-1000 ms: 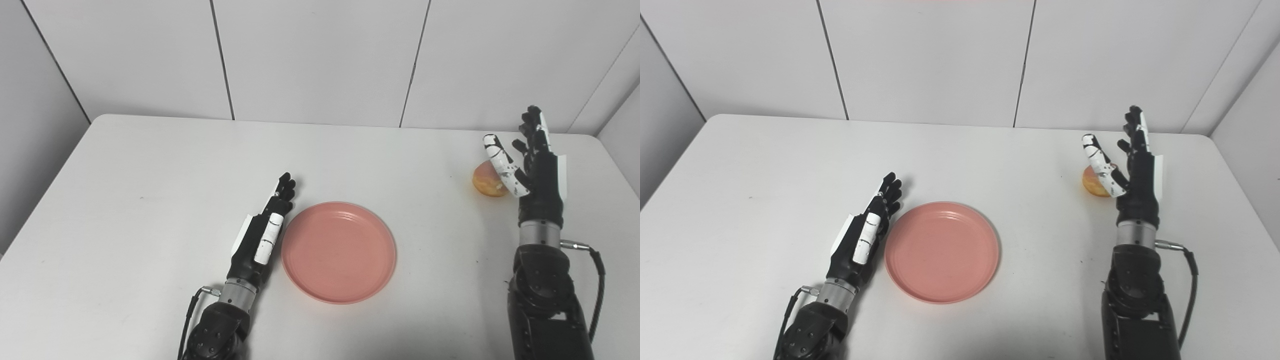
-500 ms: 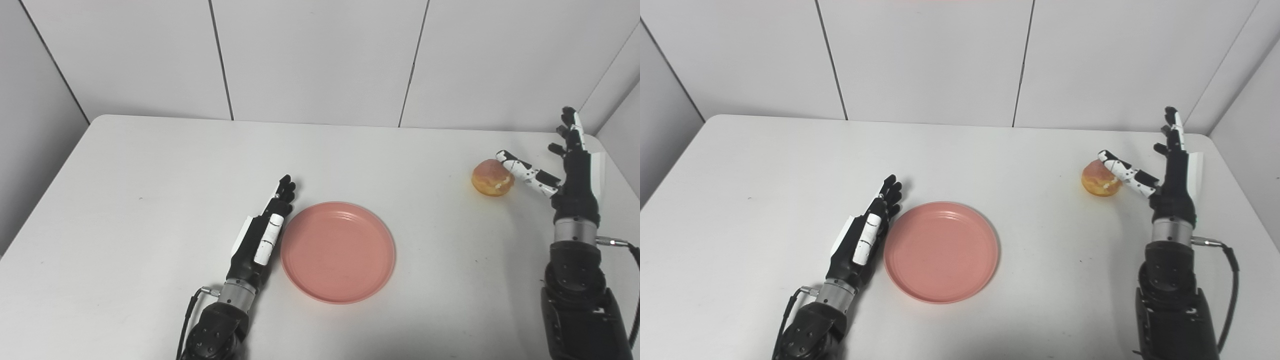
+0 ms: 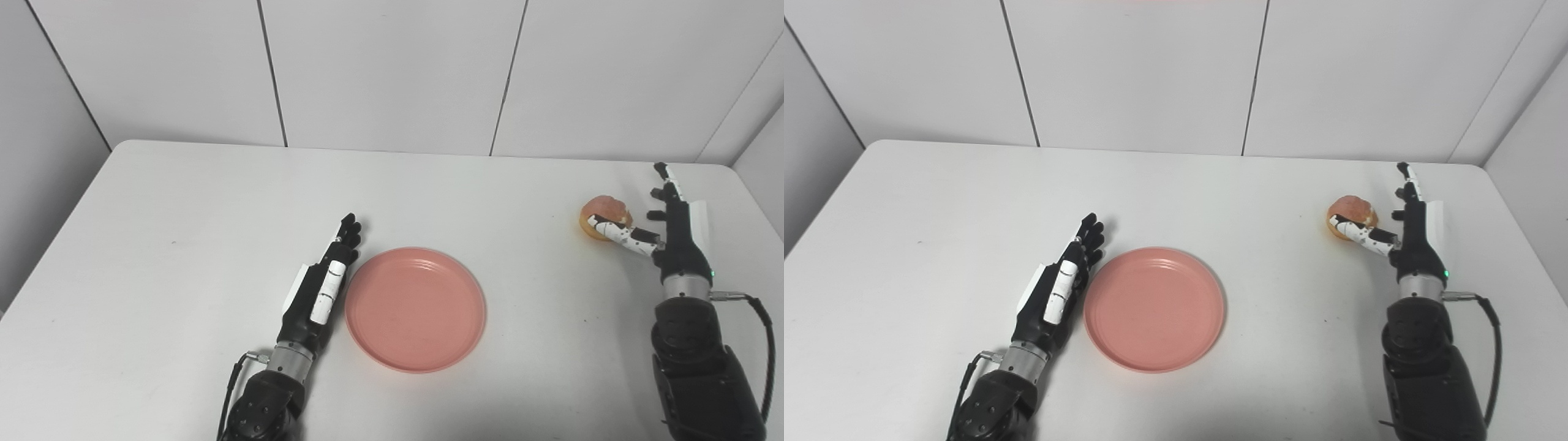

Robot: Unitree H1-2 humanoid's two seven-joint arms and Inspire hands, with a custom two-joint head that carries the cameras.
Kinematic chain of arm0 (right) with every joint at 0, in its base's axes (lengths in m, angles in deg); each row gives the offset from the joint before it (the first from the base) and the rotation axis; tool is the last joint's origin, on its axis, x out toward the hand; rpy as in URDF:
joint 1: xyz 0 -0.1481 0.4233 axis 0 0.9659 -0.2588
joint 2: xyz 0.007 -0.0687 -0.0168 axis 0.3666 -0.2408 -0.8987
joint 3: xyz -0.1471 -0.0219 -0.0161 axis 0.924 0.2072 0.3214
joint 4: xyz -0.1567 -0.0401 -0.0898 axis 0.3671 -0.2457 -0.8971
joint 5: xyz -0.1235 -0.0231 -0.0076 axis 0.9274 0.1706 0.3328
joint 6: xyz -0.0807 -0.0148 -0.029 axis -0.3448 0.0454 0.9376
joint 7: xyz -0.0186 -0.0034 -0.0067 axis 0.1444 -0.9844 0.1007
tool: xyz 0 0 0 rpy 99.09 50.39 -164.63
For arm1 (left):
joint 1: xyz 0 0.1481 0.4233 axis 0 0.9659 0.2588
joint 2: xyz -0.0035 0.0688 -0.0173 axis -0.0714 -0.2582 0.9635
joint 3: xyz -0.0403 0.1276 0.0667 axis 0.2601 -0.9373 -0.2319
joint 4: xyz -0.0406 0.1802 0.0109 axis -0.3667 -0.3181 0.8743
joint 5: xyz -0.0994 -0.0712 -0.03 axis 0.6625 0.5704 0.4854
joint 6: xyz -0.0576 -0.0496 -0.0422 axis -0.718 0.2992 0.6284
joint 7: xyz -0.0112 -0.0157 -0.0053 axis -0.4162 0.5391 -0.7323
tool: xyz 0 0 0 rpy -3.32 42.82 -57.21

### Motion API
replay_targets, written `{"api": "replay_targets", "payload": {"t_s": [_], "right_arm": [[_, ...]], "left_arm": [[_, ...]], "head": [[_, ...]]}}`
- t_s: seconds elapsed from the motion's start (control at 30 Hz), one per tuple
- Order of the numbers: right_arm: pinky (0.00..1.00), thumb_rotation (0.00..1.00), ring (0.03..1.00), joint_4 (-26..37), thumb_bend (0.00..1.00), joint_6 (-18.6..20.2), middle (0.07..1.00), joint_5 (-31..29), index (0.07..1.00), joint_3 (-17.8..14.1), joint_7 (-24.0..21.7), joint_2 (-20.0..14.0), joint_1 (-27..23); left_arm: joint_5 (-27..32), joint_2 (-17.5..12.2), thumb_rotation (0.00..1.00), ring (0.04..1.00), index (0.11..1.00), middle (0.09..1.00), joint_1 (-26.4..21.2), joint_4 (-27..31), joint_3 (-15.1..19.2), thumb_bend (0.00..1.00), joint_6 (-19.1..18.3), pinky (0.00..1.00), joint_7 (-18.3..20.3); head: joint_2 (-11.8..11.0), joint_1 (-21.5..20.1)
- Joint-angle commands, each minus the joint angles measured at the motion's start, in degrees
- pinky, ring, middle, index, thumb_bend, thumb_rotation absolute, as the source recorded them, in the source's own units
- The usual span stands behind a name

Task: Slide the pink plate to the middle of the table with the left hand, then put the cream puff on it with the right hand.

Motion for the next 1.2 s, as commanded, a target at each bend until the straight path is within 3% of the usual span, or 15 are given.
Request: {"api": "replay_targets", "payload": {"t_s": [0.0,0.1,0.27,0.4,0.57,0.63,0.9,1.0,1.17], "right_arm": [[0.84,0.29,0.919,0.3,0.72,0.4,0.931,1.6,0.923,0.8,0.4,-1.8,-2.7],[0.85,0.28,0.947,-2.3,0.74,-0.3,0.949,2.1,0.925,2.0,0.5,-2.1,-3.7],[0.74,0.26,0.854,-6.9,0.75,-2.4,0.923,2.8,0.914,3.6,1.6,-2.9,-5.0],[0.73,0.24,0.847,-9.4,0.74,-3.6,0.917,4.1,0.916,4.9,3.3,-3.5,-5.9],[0.72,0.25,0.851,-11.9,0.75,-4.5,0.919,4.5,0.922,5.8,4.6,-3.9,-6.9],[0.66,0.27,0.801,-13.3,0.76,-5.1,0.919,4.7,0.926,6.1,5.1,-4.0,-7.5],[0.63,0.29,0.772,-18.2,0.77,-7.0,0.914,5.0,0.926,7.4,7.3,-4.4,-9.8],[0.64,0.3,0.779,-20.0,0.78,-7.0,0.91,5.2,0.924,8.0,7.8,-4.5,-10.7],[0.75,0.3,0.852,-22.3,0.76,-6.8,0.9,5.1,0.908,8.7,8.0,-4.5,-12.1]], "left_arm": [[0.5,-0.4,1.0,1.0,0.991,0.995,1.2,-0.6,0.3,0.61,0.6,1.0,0.2],[0.8,-0.6,1.0,1.0,0.997,0.999,1.2,-0.6,0.3,0.61,0.4,1.0,0.6],[0.8,-1.1,1.0,1.0,0.996,0.995,1.1,-0.9,0.4,0.61,0.5,1.0,0.8],[1.1,-1.3,1.0,1.0,0.995,0.996,1.1,-0.7,0.3,0.62,-0.1,1.0,0.9],[1.2,-1.3,1.0,1.0,0.999,0.999,1.1,-0.5,0.4,0.62,-0.2,1.0,1.0],[1.2,-1.2,1.0,1.0,0.998,0.998,1.1,-0.2,0.4,0.62,-0.6,1.0,1.0],[1.2,-1.2,1.0,1.0,0.995,0.998,1.3,0.4,0.5,0.62,-1.0,1.0,1.1],[1.1,-1.3,1.0,1.0,0.997,0.998,1.4,0.7,0.5,0.61,-0.9,1.0,1.1],[0.8,-1.3,1.0,1.0,0.994,0.996,1.5,0.5,0.6,0.61,-0.5,1.0,0.9]], "head": [[0.2,0.0],[0.2,-0.1],[0.2,-0.4],[0.3,-0.4],[0.3,-0.5],[0.3,-0.5],[0.7,-0.4],[0.7,-0.4],[1.0,-0.2]]}}
